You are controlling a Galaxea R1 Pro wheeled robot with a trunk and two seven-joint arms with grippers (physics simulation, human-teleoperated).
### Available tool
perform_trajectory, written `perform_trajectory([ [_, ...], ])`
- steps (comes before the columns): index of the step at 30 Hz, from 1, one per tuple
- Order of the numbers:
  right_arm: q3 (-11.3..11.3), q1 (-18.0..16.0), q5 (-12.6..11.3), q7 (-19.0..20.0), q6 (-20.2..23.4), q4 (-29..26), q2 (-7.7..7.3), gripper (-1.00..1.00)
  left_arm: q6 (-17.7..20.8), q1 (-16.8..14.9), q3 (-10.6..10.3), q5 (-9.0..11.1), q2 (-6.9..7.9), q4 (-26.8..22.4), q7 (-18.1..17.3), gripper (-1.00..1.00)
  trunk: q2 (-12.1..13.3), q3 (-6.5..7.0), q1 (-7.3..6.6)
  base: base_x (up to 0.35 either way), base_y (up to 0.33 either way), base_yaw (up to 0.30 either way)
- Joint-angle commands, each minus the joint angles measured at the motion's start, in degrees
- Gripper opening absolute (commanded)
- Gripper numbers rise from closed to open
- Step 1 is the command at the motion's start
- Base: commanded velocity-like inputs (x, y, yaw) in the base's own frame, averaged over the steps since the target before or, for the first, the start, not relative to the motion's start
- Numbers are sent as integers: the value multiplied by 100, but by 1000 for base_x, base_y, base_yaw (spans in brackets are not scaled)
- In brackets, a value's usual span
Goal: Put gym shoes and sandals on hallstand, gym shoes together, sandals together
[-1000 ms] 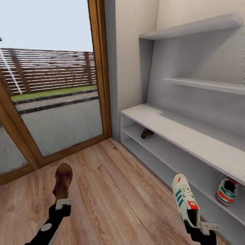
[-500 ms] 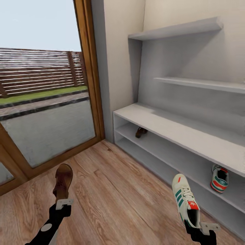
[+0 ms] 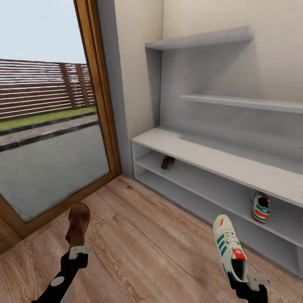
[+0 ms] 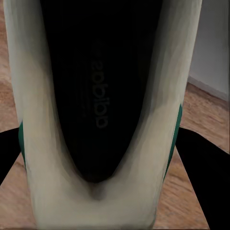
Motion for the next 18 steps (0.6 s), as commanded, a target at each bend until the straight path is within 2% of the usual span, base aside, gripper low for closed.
perform_trajectory([
  [1,-10,-4,-59,43,-17,4,1,-100,-22,-3,43,-80,-5,4,-30,-100,-2,-5,-1,0,306,-265],
  [12,-10,-4,-59,43,-17,4,1,-100,-22,-2,43,-82,-2,4,-30,-100,-2,-5,-1,0,298,-265],
  [18,-10,-4,-59,43,-17,4,1,-100,-22,-1,43,-82,-5,4,-30,-100,-2,-5,-1,0,76,-265],
])
